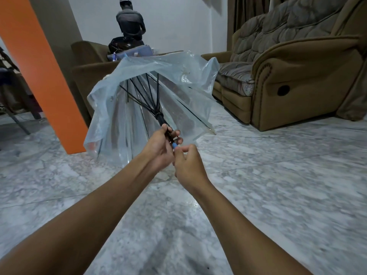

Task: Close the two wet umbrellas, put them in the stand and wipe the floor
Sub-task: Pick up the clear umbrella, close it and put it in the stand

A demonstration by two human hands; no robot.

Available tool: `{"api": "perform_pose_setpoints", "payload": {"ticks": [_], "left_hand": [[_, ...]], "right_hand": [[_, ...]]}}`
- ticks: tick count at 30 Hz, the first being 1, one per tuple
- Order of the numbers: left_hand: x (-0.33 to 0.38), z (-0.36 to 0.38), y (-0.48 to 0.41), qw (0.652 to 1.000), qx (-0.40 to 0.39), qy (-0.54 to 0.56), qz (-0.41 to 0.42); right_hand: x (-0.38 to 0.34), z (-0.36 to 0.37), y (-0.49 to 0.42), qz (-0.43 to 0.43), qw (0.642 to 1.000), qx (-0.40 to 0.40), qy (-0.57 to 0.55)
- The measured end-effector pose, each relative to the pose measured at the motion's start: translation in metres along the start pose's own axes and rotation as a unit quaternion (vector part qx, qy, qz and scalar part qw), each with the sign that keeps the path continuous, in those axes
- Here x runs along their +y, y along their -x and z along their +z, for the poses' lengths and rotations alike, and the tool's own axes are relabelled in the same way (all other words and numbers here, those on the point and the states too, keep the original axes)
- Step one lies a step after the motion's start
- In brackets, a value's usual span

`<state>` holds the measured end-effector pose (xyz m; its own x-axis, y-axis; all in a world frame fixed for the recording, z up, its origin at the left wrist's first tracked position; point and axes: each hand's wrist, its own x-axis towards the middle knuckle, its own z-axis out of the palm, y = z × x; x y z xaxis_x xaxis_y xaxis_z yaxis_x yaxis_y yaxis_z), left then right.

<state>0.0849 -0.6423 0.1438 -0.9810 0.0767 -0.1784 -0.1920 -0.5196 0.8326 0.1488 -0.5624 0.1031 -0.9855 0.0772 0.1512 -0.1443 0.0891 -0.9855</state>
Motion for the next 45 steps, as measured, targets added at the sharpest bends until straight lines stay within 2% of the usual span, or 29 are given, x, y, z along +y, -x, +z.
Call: {"api": "perform_pose_setpoints", "payload": {"ticks": [5,10,16,18,20,23,25,29,31,34,36,39,42,45], "left_hand": [[-0.009,0.009,0.004,1.000,0.007,-0.016,0.013],[-0.007,0.014,0.003,0.999,-0.003,0.027,0.018],[-0.005,0.010,0.005,1.000,0.010,0.016,0.004],[-0.004,0.009,0.006,0.999,0.021,0.028,0.015],[-0.004,0.006,0.005,0.999,0.036,0.022,0.034],[0.002,0.000,0.003,0.996,0.055,0.026,0.064],[0.007,-0.003,0.003,0.996,0.051,0.018,0.069],[-0.009,-0.006,0.017,0.996,0.043,-0.066,0.041],[-0.022,-0.004,0.027,0.993,0.021,-0.113,0.023],[-0.035,0.004,0.041,0.983,-0.026,-0.184,-0.001],[-0.041,0.009,0.047,0.973,-0.053,-0.226,-0.014],[-0.048,0.013,0.051,0.962,-0.078,-0.258,-0.032],[-0.052,0.018,0.054,0.959,-0.112,-0.258,-0.031],[-0.055,0.026,0.059,0.959,-0.122,-0.253,-0.041]], "right_hand": [[-0.005,0.001,-0.004,0.002,0.999,0.021,-0.033],[-0.007,0.000,-0.012,0.000,0.998,0.020,-0.053],[0.002,0.006,-0.013,0.046,0.996,0.011,-0.071],[0.003,0.005,-0.015,0.057,0.994,-0.014,-0.088],[-0.002,0.001,-0.016,0.065,0.990,-0.080,-0.092],[-0.023,-0.016,-0.017,0.089,0.985,-0.150,0.002],[-0.039,-0.032,-0.020,0.109,0.985,-0.125,0.036],[-0.057,-0.045,-0.035,0.042,0.998,0.012,-0.034],[-0.058,-0.045,-0.043,0.071,0.996,0.011,-0.044],[-0.044,-0.051,-0.049,0.140,0.989,-0.040,-0.007],[-0.030,-0.053,-0.049,0.158,0.984,-0.069,-0.037],[-0.019,-0.053,-0.044,0.135,0.980,-0.044,-0.142],[-0.008,-0.054,-0.047,0.089,0.991,-0.001,-0.098],[0.000,-0.060,-0.047,0.086,0.993,0.007,-0.084]]}}
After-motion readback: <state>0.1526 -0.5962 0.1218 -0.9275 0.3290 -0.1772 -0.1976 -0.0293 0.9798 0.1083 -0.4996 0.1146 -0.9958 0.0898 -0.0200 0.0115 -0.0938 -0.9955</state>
